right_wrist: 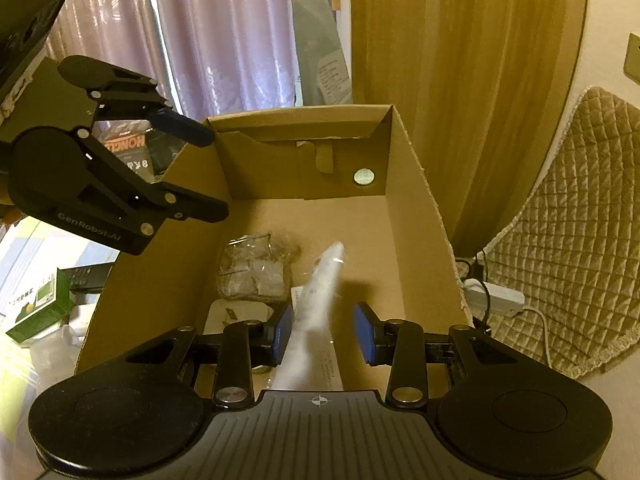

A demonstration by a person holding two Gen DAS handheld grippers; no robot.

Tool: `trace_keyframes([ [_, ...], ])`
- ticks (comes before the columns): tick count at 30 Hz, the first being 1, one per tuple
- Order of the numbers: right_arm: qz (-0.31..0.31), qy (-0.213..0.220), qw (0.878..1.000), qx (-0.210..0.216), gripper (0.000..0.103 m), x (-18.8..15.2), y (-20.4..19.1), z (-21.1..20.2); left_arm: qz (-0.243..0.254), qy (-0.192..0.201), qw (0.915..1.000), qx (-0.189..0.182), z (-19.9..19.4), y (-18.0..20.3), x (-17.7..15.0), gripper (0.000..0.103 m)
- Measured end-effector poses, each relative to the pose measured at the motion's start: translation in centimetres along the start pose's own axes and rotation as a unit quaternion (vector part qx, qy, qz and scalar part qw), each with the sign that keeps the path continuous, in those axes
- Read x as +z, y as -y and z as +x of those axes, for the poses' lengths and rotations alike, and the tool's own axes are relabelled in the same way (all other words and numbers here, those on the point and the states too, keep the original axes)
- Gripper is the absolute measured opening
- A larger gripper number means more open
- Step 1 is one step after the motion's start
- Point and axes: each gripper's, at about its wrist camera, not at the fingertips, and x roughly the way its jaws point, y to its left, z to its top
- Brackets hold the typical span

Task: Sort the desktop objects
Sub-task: 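Open the right gripper to drop the white remote into the cardboard box, then move both grippers back over the remaining items on the table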

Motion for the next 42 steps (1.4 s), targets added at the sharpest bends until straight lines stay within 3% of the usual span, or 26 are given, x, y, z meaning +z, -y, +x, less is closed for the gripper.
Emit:
trace_keyframes([
  [19, -0.014, 0.005, 1.0, -0.01, 0.038, -0.5, -1.7, -2.3, -0.009, 0.012, 0.9998, 0.011, -3.3, 0.6, -0.8, 0.064],
  [31, -0.025, 0.025, 0.999, -0.023, 0.038, -1.4, -4.0, -5.5, -0.04, 0.024, 0.9985, 0.029, -7.8, 1.3, -3.7, 0.064],
  [32, -0.026, 0.028, 0.999, -0.025, 0.053, -1.5, -4.3, -5.9, -0.044, 0.025, 0.9983, 0.031, -8.4, 1.3, -4.2, 0.064],
  [33, -0.027, 0.037, 0.999, -0.028, 0.084, -1.7, -4.7, -6.4, -0.048, 0.025, 0.9979, 0.035, -9.0, 1.4, -4.7, 0.064],
  [34, -0.028, 0.046, 0.998, -0.031, 0.088, -1.8, -5.1, -6.8, -0.052, 0.025, 0.9975, 0.039, -9.6, 1.4, -5.3, 0.064],
  [42, -0.025, 0.067, 0.997, -0.028, 0.088, -3.0, -8.4, -9.6, -0.102, 0.01, 0.992, 0.074, -15.3, 1.1, -11.7, 0.068],
])
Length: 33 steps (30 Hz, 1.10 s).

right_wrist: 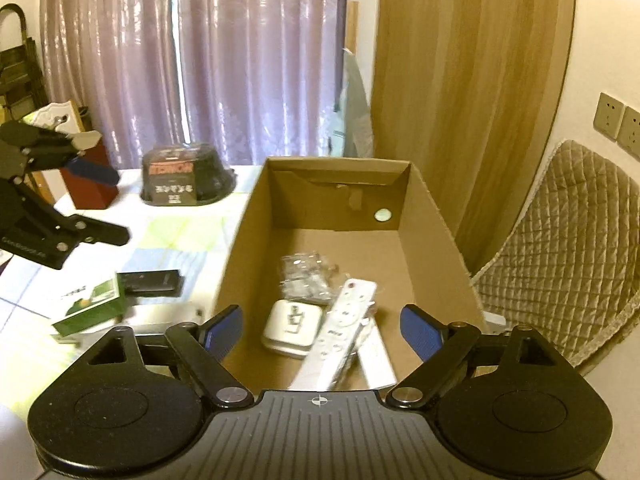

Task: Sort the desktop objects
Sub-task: 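Move both grippers back over the remaining items on the table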

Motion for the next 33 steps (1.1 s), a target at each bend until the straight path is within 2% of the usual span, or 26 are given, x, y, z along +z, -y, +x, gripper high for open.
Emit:
trace_keyframes([
  [3, -0.002, 0.002, 1.0, 0.009, 0.088, -0.2, -1.6, -0.9, -0.022, -0.012, 0.9996, 0.014, -1.9, -0.9, -2.8, 0.07],
  [9, -0.022, 0.014, 0.998, 0.052, 0.088, -0.6, -6.0, -2.3, -0.059, -0.036, 0.9969, 0.038, -5.1, -1.9, -8.5, 0.082],
  [15, -0.062, 0.0, 0.994, 0.091, 0.088, -1.9, -10.7, -1.9, -0.081, -0.058, 0.9937, 0.053, -7.6, -1.6, -13.4, 0.096],
  [17, -0.071, -0.009, 0.992, 0.101, 0.089, -2.4, -11.9, -1.5, -0.084, -0.063, 0.9929, 0.055, -8.0, -1.2, -14.4, 0.098],
  [20, -0.084, -0.019, 0.99, 0.115, 0.103, -3.2, -13.7, -1.0, -0.094, -0.07, 0.9917, 0.054, -8.6, -0.5, -15.9, 0.1],
  [33, -0.122, -0.088, 0.98, 0.133, 0.103, -6.3, -17.1, 3.8, -0.13, -0.087, 0.987, 0.037, -8.9, 1.7, -18.8, 0.102],
])
